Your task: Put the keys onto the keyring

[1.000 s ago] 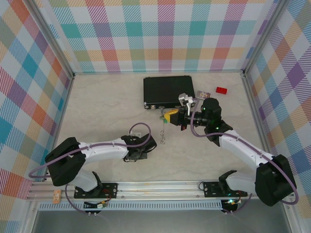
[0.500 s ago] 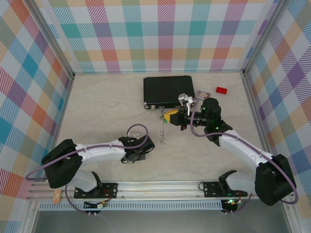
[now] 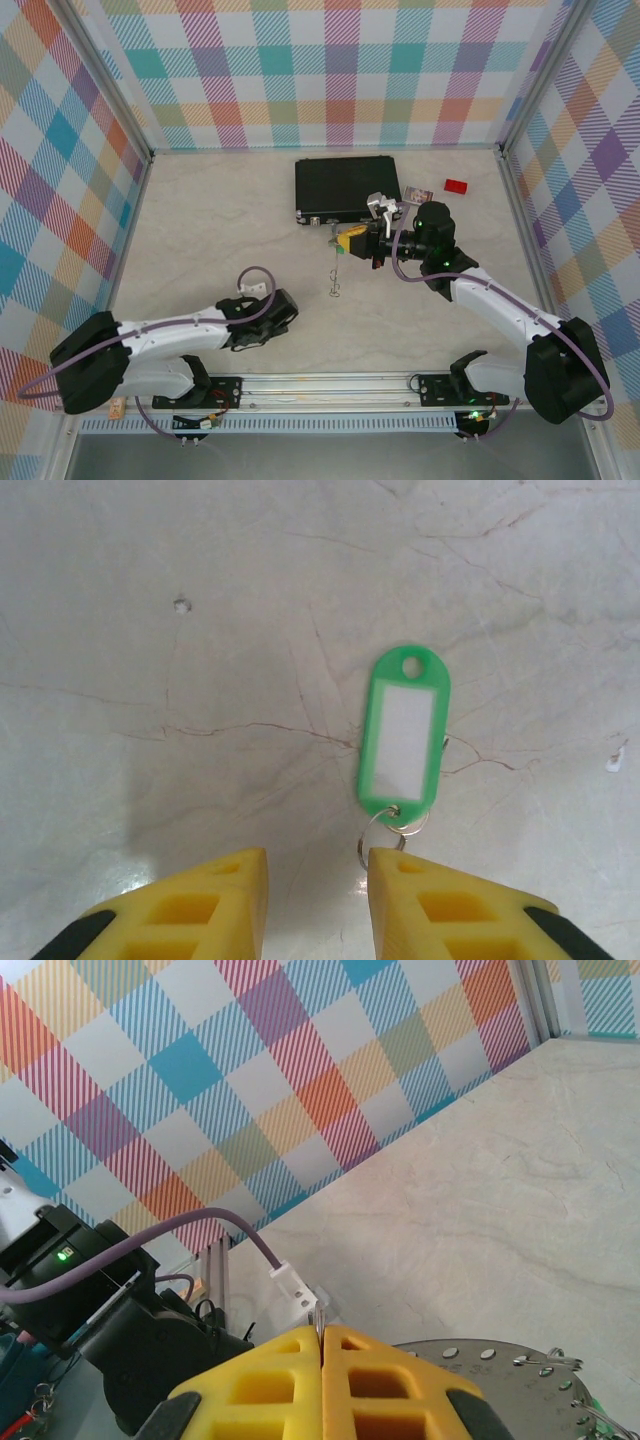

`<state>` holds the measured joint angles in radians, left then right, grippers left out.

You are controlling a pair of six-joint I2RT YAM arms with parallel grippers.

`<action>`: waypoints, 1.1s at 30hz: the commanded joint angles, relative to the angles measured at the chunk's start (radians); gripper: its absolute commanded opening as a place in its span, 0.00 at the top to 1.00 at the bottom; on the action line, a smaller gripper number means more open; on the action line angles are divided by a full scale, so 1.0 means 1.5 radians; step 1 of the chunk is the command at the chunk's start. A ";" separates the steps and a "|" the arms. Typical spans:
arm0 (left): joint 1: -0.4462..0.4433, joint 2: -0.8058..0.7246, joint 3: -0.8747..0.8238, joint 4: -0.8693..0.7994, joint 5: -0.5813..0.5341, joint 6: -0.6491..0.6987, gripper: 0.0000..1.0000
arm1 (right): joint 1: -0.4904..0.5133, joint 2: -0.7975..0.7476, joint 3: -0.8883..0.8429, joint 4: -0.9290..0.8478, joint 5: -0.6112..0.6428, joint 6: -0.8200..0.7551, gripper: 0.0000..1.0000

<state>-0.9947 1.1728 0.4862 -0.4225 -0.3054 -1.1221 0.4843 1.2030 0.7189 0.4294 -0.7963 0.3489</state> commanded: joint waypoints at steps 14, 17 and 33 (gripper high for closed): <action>-0.007 -0.071 -0.101 0.192 0.011 -0.067 0.70 | -0.003 -0.001 -0.002 0.038 -0.018 0.008 1.00; -0.007 -0.061 -0.095 0.182 0.012 -0.070 0.70 | -0.003 -0.001 -0.002 0.038 -0.018 0.010 1.00; -0.007 -0.022 -0.087 0.207 0.031 -0.060 0.76 | -0.003 0.001 -0.002 0.039 -0.018 0.010 1.00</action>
<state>-0.9947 1.1187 0.3447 -0.1463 -0.2798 -1.2148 0.4843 1.2034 0.7185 0.4301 -0.7971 0.3557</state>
